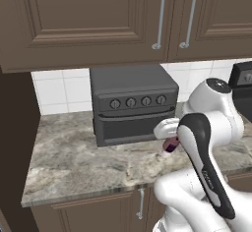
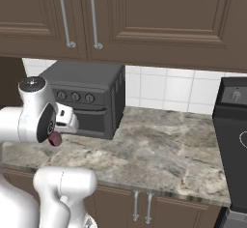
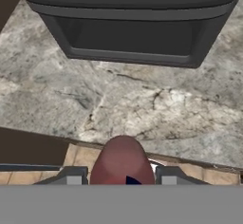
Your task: Place the drinks on the dining counter in a tight cluster.
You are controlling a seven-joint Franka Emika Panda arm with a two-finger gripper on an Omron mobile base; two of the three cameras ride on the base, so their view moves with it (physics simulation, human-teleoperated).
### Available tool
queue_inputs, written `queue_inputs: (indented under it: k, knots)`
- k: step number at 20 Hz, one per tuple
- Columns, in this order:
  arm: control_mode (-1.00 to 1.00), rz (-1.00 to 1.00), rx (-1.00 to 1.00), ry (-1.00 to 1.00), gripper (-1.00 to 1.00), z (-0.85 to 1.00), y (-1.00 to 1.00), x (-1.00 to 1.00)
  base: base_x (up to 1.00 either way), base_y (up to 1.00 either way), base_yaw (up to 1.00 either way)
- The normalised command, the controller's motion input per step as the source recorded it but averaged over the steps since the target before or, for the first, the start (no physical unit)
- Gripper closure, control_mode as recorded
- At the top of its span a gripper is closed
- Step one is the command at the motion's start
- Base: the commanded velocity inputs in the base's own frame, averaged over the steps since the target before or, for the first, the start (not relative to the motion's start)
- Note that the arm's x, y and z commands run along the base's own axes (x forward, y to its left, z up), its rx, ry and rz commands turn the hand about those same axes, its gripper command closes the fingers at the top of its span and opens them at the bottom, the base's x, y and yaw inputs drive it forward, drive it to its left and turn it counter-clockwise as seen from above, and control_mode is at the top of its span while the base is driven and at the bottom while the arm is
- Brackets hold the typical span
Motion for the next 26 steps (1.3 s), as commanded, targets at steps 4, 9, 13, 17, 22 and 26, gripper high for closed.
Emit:
queue_inputs:
  k: [4,9,13,17,22,26]
  knots:
    - [-1.00,0.00,0.00,0.01,1.00,0.04,-0.36,0.00,0.00,0.00,0.00]
    - [-1.00,0.00,0.00,0.00,1.00,0.00,-0.02,0.00,0.00,0.00,0.00]
    - [-1.00,0.00,0.00,0.00,1.00,0.00,0.00,0.00,0.00,0.00,0.00]
    - [1.00,0.00,0.00,0.00,1.00,0.00,0.00,-0.10,-0.41,0.00,-0.01]
    - [1.00,0.00,0.00,0.00,1.00,0.00,0.00,0.00,-1.00,0.00,-0.02]
    - [1.00,0.00,0.00,0.00,1.00,0.00,0.00,0.00,-0.91,0.00,-0.01]
